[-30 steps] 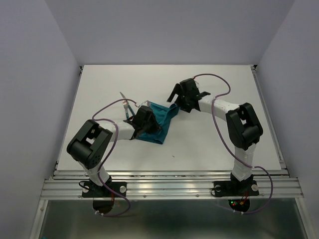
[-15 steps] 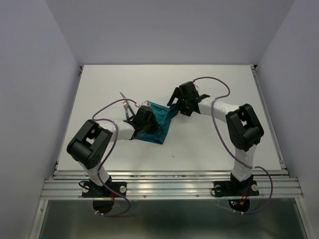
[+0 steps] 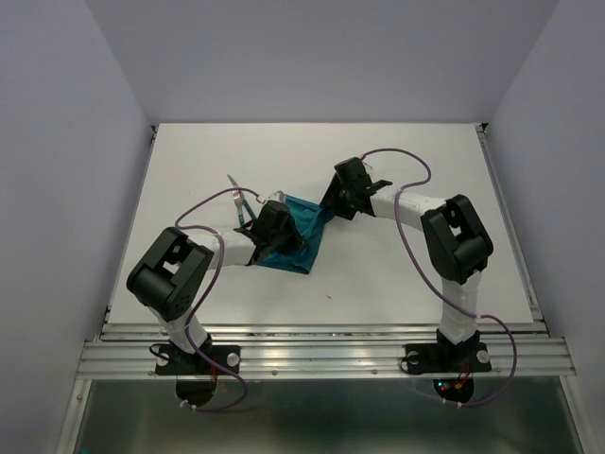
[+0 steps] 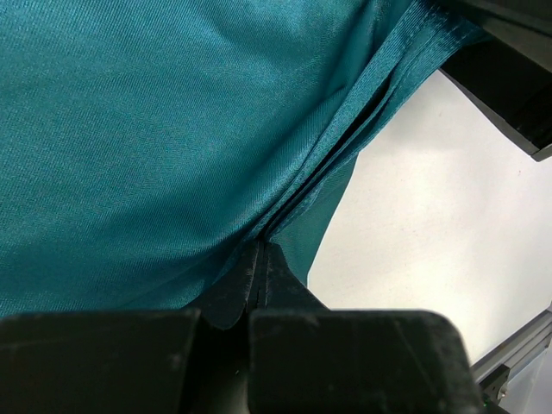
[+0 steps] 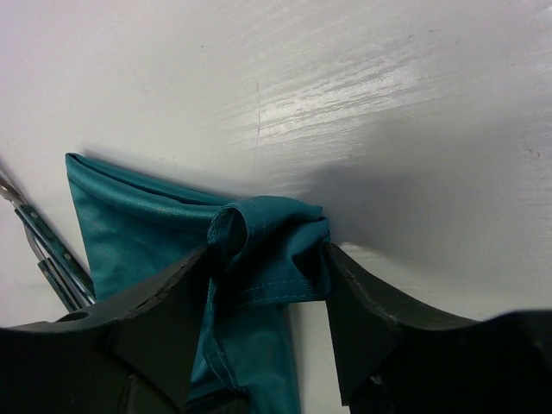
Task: Fold the napkin into a case and place the utensils inside
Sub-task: Fold the 2/3-rectangle-folded napkin at the center of the board.
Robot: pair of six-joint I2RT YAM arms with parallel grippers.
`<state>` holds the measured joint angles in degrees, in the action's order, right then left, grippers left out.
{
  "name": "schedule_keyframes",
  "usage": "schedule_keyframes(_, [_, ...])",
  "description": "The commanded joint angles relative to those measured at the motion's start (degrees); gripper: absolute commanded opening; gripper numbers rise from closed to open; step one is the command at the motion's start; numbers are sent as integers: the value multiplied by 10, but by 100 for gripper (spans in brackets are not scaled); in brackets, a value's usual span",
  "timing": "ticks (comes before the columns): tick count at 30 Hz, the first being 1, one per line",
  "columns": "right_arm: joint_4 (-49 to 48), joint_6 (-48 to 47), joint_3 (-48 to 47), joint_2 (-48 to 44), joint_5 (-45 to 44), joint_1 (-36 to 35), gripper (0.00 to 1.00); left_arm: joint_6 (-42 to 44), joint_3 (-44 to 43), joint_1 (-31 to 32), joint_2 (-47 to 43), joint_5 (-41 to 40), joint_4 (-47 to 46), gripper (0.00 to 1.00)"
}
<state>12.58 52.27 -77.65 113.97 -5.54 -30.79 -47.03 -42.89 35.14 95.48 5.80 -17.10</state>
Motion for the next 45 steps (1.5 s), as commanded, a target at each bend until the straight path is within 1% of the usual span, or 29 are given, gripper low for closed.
schedule_keyframes(1, [-7, 0, -26, 0, -21, -5, 58, 3, -16, -2, -14, 3, -13, 0])
schedule_keyframes(10, [5, -12, -39, 7, -38, -10, 46, 4, -15, -2, -14, 3, -12, 0])
schedule_keyframes(15, [21, -22, -58, 13, -54, -16, 34, 4, -14, -2, -18, 2, -12, 0])
schedule_keyframes(16, [24, -23, -60, 18, -60, -16, 29, 5, -14, -2, -19, 3, -12, 0])
schedule_keyframes(17, [31, -26, -64, 20, -62, -16, 26, 5, -14, -2, -20, 3, -12, 0])
schedule_keyframes(18, [33, -29, -72, 22, -65, -16, 21, 7, -14, -2, -21, 3, -10, 0])
schedule_keyframes(20, [40, -33, -80, 28, -68, -16, 15, 9, -16, -2, -26, 3, -8, 0])
schedule_keyframes(23, [52, -50, -92, 34, -70, -16, 3, 11, -18, -2, -32, 3, -4, 0])
schedule_keyframes(24, [55, -53, -95, 36, -70, -16, 1, 13, -20, -2, -33, 6, -3, 0])
schedule_keyframes(27, [66, -67, -109, 42, -72, -16, 1, 22, -26, -2, -35, 18, 1, 0])
schedule_keyframes(28, [67, -71, -111, 42, -71, -16, 1, 23, -27, -2, -35, 20, 1, 3])
schedule_keyframes(29, [68, -74, -116, 43, -70, -16, 1, 24, -27, -2, -35, 24, 1, 8])
schedule_keyframes(30, [74, -81, -118, 48, -71, -16, 1, 26, -26, -2, -36, 26, 1, 19])
schedule_keyframes(31, [75, -84, -120, 49, -70, -16, 1, 26, -26, -2, -39, 28, 1, 20])
schedule_keyframes(32, [79, -91, -125, 49, -68, -16, 1, 28, -25, -2, -44, 30, 1, 33])
schedule_keyframes(33, [82, -94, -129, 53, -67, -16, 1, 30, -26, -2, -50, 32, 4, 45])
schedule_keyframes(34, [84, -96, -131, 54, -67, -16, 1, 32, -26, -2, -55, 32, 7, 51])
schedule_keyframes(36, [89, -103, -135, 56, -65, -16, 1, 38, -32, -3, -64, 29, 18, 57])
schedule_keyframes(38, [91, -105, -138, 56, -62, -16, 1, 42, -37, -6, -79, 26, 26, 58])
schedule_keyframes(41, [94, -111, -140, 59, -58, -16, 1, 49, -44, -23, -98, 22, 37, 57])
schedule_keyframes(45, [97, -114, -142, 60, -51, -16, 1, 62, -60, -60, -93, 14, 57, 49])
